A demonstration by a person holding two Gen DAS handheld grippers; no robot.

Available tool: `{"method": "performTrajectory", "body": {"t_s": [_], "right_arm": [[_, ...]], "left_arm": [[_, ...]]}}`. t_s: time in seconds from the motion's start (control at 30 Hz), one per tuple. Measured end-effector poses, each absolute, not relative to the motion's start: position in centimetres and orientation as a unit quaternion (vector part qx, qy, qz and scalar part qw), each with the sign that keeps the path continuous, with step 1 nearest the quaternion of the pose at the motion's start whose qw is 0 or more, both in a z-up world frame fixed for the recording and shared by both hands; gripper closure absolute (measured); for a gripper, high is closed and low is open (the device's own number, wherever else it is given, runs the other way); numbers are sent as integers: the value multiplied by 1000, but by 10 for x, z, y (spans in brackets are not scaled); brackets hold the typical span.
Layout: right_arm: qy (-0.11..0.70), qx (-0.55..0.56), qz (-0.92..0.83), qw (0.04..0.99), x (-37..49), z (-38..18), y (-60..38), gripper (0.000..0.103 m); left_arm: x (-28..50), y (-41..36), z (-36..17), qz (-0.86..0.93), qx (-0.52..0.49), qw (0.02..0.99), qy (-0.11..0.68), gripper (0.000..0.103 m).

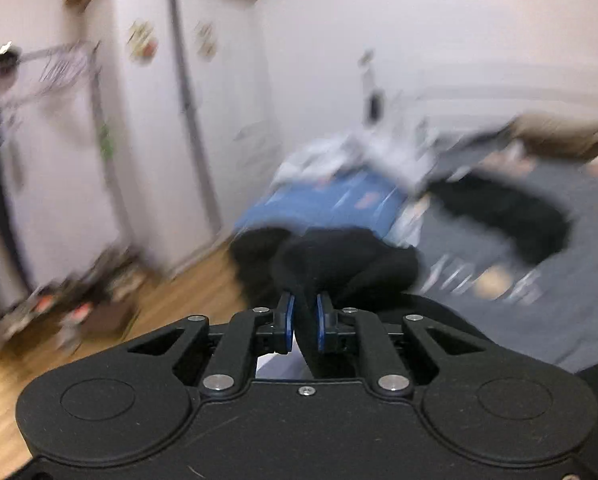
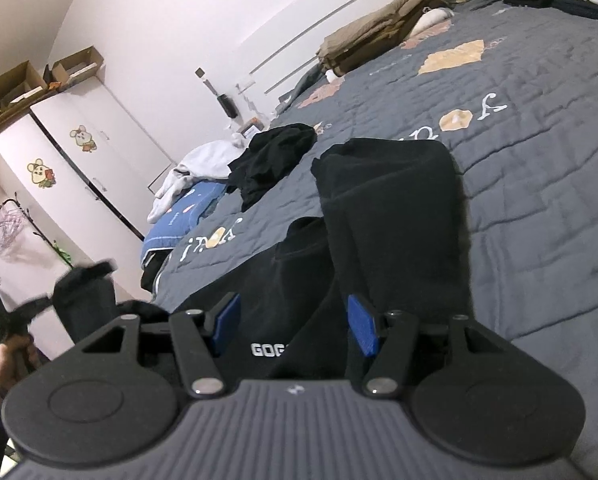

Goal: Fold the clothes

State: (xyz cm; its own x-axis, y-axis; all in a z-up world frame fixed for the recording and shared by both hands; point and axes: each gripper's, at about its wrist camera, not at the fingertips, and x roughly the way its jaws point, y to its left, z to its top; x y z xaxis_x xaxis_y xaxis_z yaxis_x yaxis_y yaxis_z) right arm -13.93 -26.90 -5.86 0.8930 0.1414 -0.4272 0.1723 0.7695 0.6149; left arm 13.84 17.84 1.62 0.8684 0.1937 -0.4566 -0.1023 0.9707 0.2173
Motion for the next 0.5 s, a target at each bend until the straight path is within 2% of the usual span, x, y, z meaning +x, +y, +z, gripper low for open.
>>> {"method": "performTrajectory", "body": {"t_s": [0.07,0.1,0.13,0.2,0.3,0.5], "right_arm": [[231,341,-9,911,-139,-58,-271,45],[230,342,-10,911,-139,-58,-271,45],[228,343,-12,911,-140,-57,-273,45],[225,347,-18,911,-141,-56,-277,45],[222,348,-33,910,-143,-54,-287,44],[221,328,-63,916,-137,-43,-306,38]], "left_arm": [[134,191,1,93,99,948,287,82],[128,196,-5,101,101,945,295,72],[118,198,-9,109,105,945,289,53],[94,196,-7,88,93,953,275,25],[58,183,1,26,63,964,256,25],[8,99,13,-150,19,955,254,24]]}}
